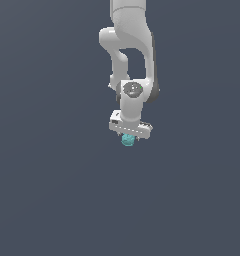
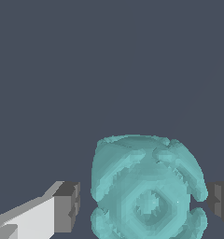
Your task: Pick up the object and move it to a goal position.
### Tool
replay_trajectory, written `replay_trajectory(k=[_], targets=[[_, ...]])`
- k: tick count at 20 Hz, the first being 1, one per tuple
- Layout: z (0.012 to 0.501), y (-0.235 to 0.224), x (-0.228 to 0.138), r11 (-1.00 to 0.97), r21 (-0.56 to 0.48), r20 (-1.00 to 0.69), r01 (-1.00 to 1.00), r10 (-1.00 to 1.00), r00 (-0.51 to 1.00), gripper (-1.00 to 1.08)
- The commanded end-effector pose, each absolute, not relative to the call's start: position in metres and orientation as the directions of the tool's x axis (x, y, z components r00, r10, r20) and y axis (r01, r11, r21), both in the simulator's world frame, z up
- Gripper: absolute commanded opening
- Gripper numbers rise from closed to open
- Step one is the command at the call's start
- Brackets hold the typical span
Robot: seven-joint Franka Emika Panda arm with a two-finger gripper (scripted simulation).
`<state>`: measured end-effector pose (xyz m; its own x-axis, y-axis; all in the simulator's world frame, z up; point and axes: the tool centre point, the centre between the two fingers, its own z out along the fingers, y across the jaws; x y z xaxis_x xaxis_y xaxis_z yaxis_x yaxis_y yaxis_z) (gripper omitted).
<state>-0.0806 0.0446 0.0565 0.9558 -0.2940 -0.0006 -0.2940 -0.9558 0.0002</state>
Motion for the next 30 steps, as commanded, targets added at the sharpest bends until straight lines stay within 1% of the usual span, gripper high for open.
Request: replay_trajectory(k=[1, 6, 7, 21, 30], targets=[[0.046, 0.045, -0.081, -0.956, 0.000, 0.000, -0.295, -0.295, 0.956, 1.00], [0.039, 0.045, -0.080, -0.955, 0.000, 0.000, -0.295, -0.295, 0.955, 1.00], [0.039, 0.045, -0.080, -0.955, 0.000, 0.000, -0.295, -0.295, 0.955, -1.00], [0.044, 0.046, -0.079, -0.956, -0.001, 0.001, -0.295, -0.295, 0.956, -1.00], [0.081, 0.054, -0.064, -0.956, -0.001, 0.001, -0.295, -0.295, 0.956, -1.00]])
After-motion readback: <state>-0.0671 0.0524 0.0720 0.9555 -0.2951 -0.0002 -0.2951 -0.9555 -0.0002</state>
